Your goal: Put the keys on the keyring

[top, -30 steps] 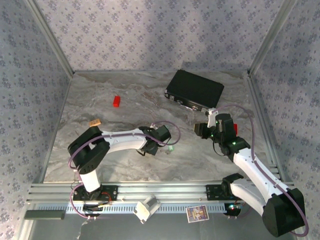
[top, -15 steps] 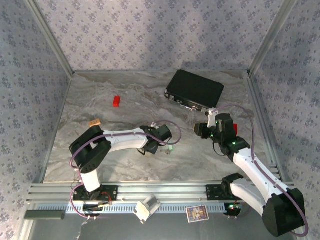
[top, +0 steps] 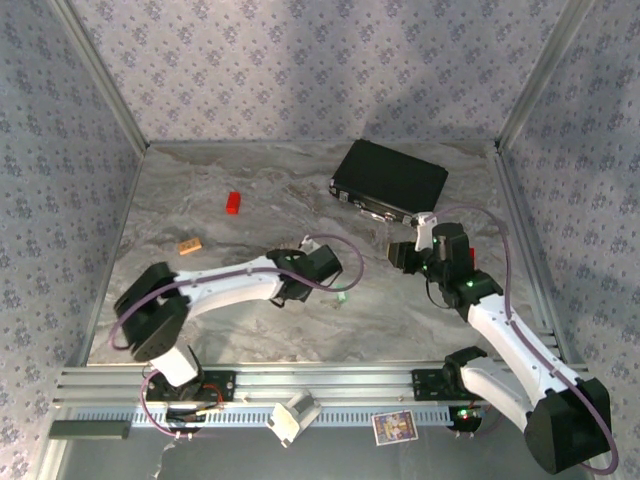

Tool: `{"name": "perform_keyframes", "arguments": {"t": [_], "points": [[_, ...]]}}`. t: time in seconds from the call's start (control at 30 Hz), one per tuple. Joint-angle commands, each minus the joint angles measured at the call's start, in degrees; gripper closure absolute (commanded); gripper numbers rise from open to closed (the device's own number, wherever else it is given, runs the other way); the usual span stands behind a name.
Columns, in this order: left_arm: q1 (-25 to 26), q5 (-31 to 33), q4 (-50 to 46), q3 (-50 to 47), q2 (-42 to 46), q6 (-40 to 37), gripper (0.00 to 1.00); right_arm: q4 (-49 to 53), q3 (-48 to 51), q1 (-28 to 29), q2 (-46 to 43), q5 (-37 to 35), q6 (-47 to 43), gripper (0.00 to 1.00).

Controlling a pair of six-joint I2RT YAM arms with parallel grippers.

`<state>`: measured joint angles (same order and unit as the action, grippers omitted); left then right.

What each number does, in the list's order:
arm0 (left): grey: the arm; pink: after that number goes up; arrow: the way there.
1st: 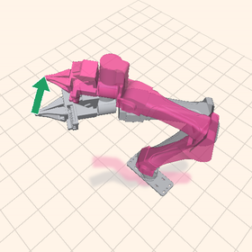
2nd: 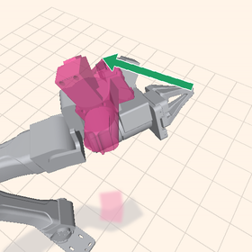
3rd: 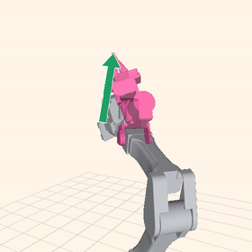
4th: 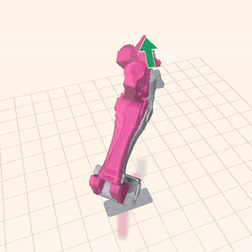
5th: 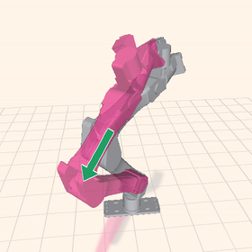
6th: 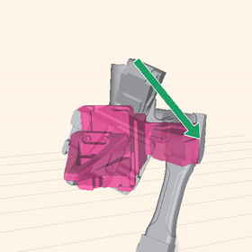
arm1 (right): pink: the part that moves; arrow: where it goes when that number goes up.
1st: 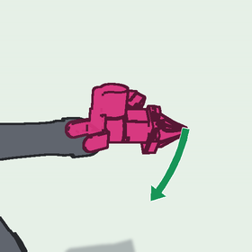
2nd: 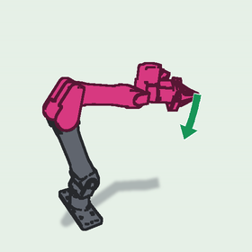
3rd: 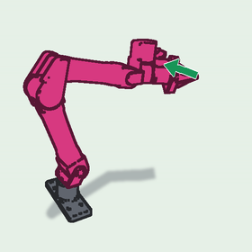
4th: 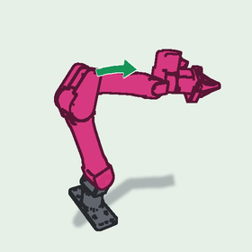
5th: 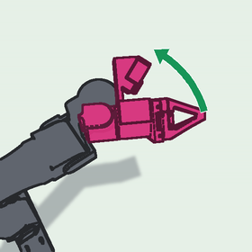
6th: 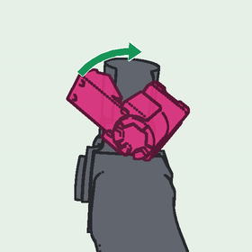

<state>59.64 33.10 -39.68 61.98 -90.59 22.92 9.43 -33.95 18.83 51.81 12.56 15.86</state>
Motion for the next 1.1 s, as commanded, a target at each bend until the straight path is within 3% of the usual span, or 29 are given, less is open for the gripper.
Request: {"name": "perform_keyframes", "arguments": {"t": [0.0, 0.13, 0.4, 0.63, 0.8, 1.07], "points": [[0.00, 5.38, 3.41, -1.03, 7.64, -7.83, 1.00, 1.35, -3.18, -0.21, -0.37, 2.03, 0.13, 0.68], [-2.12, 2.05, 8.44, -2.79, 14.93, -14.52, 1.00, 1.82, -5.24, -0.07, -0.15, 2.99, 0.23, 0.68], [-11.16, -16.83, 15.60, -6.14, 27.21, -23.66, 1.00, 2.61, -8.99, 1.18, 1.19, 3.42, -3.61, 0.69], [-20.31, -37.38, 17.94, -9.17, 33.83, -24.75, 1.00, 0.21, -11.31, 11.69, 4.09, 6.09, -17.37, 0.64], [-23.39, -45.32, 23.61, -14.38, 37.46, -26.70, 1.00, -3.74, -10.40, 17.83, 6.70, 5.36, -26.80, 0.61], [-24.33, -58.10, 36.47, -23.52, 41.83, -29.90, 1.00, -8.44, -9.70, 19.84, 9.45, 14.45, -33.55, 0.61]]}}
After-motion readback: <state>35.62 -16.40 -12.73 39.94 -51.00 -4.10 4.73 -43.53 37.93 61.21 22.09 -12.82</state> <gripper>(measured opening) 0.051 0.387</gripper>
